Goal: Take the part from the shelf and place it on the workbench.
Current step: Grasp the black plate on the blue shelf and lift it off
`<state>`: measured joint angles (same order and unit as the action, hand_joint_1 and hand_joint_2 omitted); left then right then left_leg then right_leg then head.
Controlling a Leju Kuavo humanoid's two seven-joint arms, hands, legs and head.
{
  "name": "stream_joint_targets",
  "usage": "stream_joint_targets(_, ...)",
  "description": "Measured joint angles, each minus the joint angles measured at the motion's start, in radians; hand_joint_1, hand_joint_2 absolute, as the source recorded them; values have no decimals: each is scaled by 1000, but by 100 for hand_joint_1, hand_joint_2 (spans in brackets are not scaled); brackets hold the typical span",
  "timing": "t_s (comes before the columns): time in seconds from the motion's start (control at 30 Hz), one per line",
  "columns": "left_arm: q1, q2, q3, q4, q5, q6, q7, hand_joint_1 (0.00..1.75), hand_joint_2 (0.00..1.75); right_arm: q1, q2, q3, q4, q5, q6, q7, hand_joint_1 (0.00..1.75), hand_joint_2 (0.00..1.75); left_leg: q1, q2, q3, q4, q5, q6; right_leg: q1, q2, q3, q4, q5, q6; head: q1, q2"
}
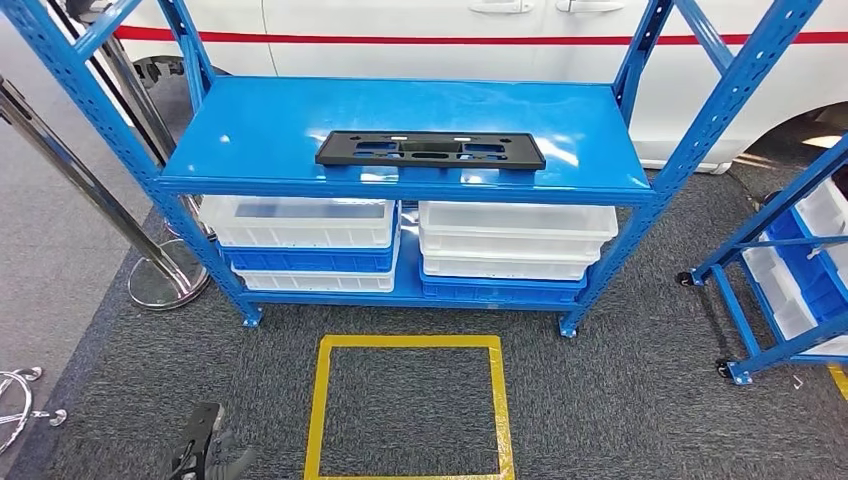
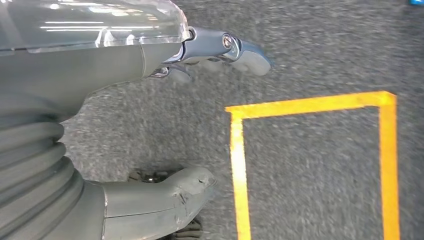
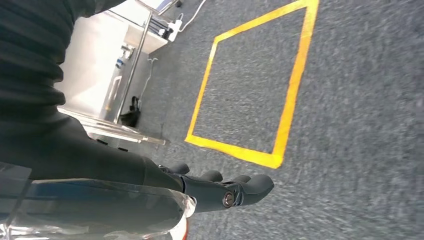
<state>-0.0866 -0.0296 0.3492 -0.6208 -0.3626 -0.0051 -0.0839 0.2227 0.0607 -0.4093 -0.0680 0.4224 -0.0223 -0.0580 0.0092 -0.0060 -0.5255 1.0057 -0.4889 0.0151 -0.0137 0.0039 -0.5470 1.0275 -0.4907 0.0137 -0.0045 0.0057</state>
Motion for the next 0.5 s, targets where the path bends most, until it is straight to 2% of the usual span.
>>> stream_joint_targets(0.07,-1,-6,31,16,-31,-2,-10,0,175,-17,4,-37,-1,36,-4,-6,0,175,3,2,2,-8,7,15,-1,-1,-24,56,-40,7,0,0)
stream_joint_targets(0.13,1,-11,66,38,-64,-4,-20,0,175,-36,10,-75,-4,74,-9,-12,0,175,0,5,0,-8,9,23,-1,-2,-80,176,-103,9,0,0)
stream_joint_targets(0.17,3,-14,84,50,-81,-6,-25,0,175,-46,13,-96,-6,94,-12,-16,0,175,-2,6,-1,-8,10,24,-1,-2,-105,229,-122,10,0,0)
stream_joint_targets(0.2,4,-17,102,62,-97,-8,-30,0,175,-54,15,-117,-8,113,-14,-20,0,175,-5,7,-1,-7,9,25,-1,-2,-119,256,-124,9,0,0)
stream_joint_targets(0.23,6,-19,120,73,-115,-10,-36,0,175,-64,18,-139,-10,134,-16,-23,0,175,-6,6,0,-7,9,26,-1,-2,-115,244,-104,7,0,0)
stream_joint_targets(0.27,8,-22,136,82,-132,-11,-41,0,175,-73,20,-158,-12,154,-17,-27,0,175,-8,6,2,-6,7,26,0,-2,-94,200,-71,3,0,0)
stream_joint_targets(0.33,10,-29,167,99,-166,-15,-52,0,175,-92,23,-195,-17,194,-20,-34,0,175,-12,5,3,-3,3,22,5,-3,-36,72,-10,-10,0,0)
stream_joint_targets(0.4,10,-35,199,118,-200,-18,-63,0,175,-112,28,-230,-21,232,-26,-41,0,175,-14,4,1,1,0,15,11,-3,-8,6,6,-18,0,0)
stream_joint_targets(0.43,11,-37,217,128,-217,-19,-69,0,175,-122,32,-249,-23,252,-29,-45,0,175,-15,4,-1,1,-1,10,13,-2,-7,2,3,-20,0,0)
stream_joint_targets(0.5,12,-40,253,145,-251,-21,-80,0,175,-139,40,-289,-29,292,-32,-51,0,175,-16,4,-1,4,-4,1,7,-1,-6,-5,7,-26,0,0)
